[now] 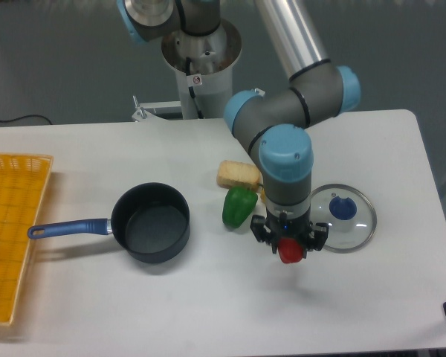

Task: Pick up the red pepper
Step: 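Lift the red pepper up off the table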

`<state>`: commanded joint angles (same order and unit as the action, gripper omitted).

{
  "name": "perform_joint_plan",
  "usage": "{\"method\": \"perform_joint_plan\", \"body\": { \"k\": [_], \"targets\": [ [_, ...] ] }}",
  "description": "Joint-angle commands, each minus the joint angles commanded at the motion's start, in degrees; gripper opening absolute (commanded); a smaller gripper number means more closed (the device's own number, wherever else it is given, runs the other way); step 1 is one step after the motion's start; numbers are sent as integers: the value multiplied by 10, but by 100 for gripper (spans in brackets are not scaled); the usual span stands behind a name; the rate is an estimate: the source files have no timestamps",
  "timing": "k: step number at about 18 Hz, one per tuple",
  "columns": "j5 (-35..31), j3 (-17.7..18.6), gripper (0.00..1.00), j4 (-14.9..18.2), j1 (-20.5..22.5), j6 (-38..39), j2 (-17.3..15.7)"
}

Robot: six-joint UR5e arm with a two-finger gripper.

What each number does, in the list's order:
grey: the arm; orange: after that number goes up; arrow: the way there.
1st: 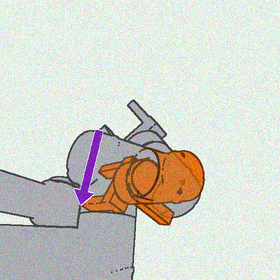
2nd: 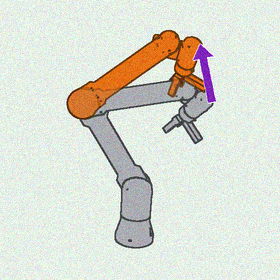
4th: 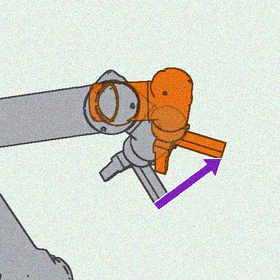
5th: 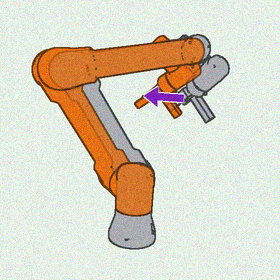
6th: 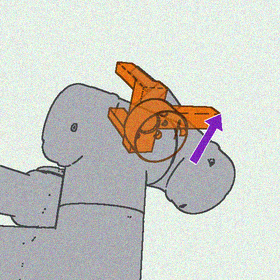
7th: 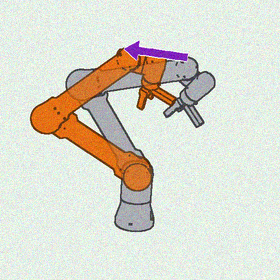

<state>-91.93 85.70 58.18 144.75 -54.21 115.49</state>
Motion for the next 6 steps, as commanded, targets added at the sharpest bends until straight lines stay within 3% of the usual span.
{"method": "perform_joint_plan", "body": {
  "k": [3, 6],
  "targets": [
    [-8, 1, 5, 32, 18, -51, -13],
    [-32, 2, 5, 39, 18, -92, -16]
  ]
}}
